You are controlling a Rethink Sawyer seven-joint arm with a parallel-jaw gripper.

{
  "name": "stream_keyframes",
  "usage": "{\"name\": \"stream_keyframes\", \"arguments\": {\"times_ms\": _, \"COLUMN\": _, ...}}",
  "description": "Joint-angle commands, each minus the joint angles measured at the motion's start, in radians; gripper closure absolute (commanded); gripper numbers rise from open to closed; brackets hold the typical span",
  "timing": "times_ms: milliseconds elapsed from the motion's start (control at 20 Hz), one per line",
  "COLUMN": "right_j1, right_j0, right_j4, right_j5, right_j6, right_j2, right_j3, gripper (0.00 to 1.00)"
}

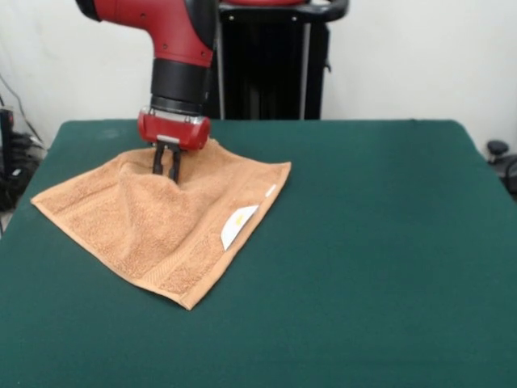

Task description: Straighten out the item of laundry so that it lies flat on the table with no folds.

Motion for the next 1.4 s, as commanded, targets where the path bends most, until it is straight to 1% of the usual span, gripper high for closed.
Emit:
{"name": "stream_keyframes", "arguments": {"times_ms": 50, "right_j1": 0.117, "right_j0": 0.005, "right_j4": -0.066, "right_j5": 0.170, "right_j6": 0.038, "right_j2": 0.042, "right_j3": 0.072, "gripper": 1.00}}
{"name": "stream_keyframes", "arguments": {"times_ms": 300, "right_j1": 0.116, "right_j0": -0.032, "right_j4": -0.100, "right_j5": 0.211, "right_j6": 0.034, "right_j2": 0.073, "right_j3": 0.065, "gripper": 1.00}}
{"name": "stream_keyframes", "arguments": {"times_ms": 500, "right_j1": 0.127, "right_j0": -0.082, "right_j4": -0.141, "right_j5": 0.261, "right_j6": 0.021, "right_j2": 0.107, "right_j3": 0.063, "gripper": 1.00}}
{"name": "stream_keyframes", "arguments": {"times_ms": 800, "right_j1": 0.150, "right_j0": -0.082, "right_j4": -0.162, "right_j5": 0.251, "right_j6": 0.020, "right_j2": 0.082, "right_j3": 0.056, "gripper": 1.00}}
{"name": "stream_keyframes", "arguments": {"times_ms": 1100, "right_j1": 0.203, "right_j0": -0.093, "right_j4": -0.177, "right_j5": 0.228, "right_j6": 0.029, "right_j2": 0.065, "right_j3": 0.049, "gripper": 1.00}}
{"name": "stream_keyframes", "arguments": {"times_ms": 1400, "right_j1": 0.275, "right_j0": -0.075, "right_j4": -0.162, "right_j5": 0.166, "right_j6": 0.043, "right_j2": 0.029, "right_j3": 0.037, "gripper": 1.00}}
